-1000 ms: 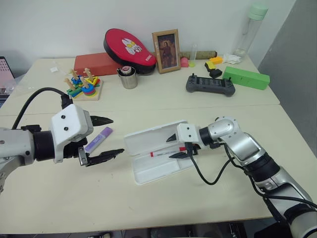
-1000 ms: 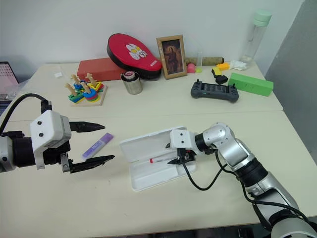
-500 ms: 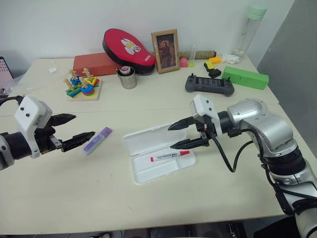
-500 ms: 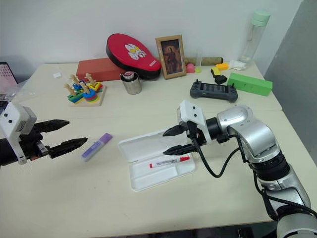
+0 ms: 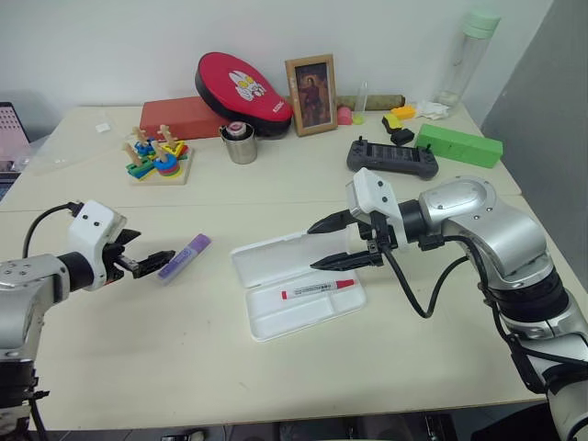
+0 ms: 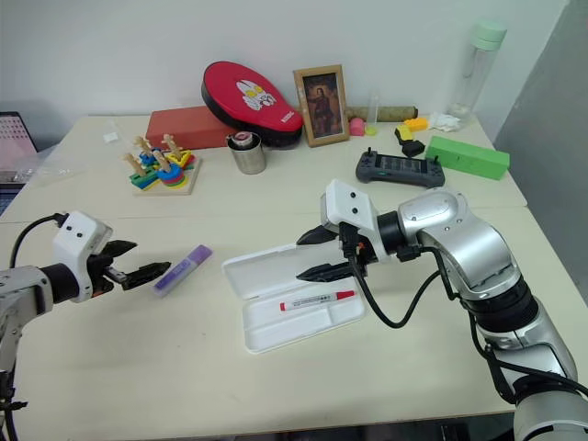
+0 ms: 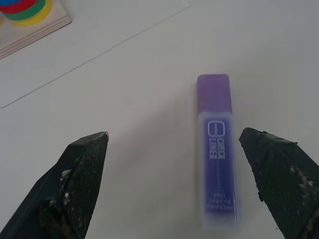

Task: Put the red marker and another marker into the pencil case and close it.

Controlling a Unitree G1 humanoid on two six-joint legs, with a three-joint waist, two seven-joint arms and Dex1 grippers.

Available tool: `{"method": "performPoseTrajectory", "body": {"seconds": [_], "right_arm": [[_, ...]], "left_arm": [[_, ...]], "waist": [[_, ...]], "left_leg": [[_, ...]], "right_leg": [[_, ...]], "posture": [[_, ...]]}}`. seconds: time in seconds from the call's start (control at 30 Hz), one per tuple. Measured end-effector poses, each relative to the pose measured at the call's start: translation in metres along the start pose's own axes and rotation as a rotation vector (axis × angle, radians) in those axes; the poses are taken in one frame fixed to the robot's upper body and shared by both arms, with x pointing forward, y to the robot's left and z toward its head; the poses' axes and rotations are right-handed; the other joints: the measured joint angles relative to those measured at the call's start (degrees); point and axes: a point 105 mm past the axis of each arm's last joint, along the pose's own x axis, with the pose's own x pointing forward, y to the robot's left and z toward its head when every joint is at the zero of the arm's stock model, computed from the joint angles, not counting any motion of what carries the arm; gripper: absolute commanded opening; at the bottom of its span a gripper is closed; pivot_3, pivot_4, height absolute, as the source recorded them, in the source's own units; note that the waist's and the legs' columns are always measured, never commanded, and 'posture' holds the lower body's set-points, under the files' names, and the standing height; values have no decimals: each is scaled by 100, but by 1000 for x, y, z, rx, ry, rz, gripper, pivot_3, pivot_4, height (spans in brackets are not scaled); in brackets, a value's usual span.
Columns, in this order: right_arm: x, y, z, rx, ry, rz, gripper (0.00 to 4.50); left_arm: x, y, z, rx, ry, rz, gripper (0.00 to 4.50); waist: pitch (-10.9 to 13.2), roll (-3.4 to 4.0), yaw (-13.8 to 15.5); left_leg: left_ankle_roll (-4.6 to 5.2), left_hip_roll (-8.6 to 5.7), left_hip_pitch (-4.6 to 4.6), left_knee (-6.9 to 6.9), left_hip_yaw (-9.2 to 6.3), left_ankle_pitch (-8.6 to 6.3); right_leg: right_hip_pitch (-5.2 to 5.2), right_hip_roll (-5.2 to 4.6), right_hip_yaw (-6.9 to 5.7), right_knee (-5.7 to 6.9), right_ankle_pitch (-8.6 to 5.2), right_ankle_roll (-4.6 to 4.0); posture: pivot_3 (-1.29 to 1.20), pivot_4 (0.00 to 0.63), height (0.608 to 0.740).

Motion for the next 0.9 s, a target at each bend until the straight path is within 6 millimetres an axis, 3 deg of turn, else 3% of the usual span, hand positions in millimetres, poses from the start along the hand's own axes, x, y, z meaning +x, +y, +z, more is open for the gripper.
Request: {"method": "performPoseTrajectory", "body": {"seconds": [0.63,0.67,0.9], "right_arm": [[-3,-2,-1,-1,16,-25,2853],[-3,-2,-1,-4,17,-25,2877],[-1,3,-2,-27,42,-7,2877]], "left_arm": [[31,-20,-25,-55,96,-128,4500],[32,-20,-25,-57,100,-125,4125],[33,-13,-26,-66,126,-87,2662]], "waist": [[0,0,-14],[0,1,-13],[0,1,-18]], "left_leg": [[0,-1,2,0,0,1],[0,-1,4,0,0,1],[0,-1,7,0,-1,1]], "right_leg": [[-1,0,3,3,0,0],[0,0,3,5,0,0],[2,0,3,7,0,0]], "posture": [[0,150,740],[0,150,740],[0,150,740]]}}
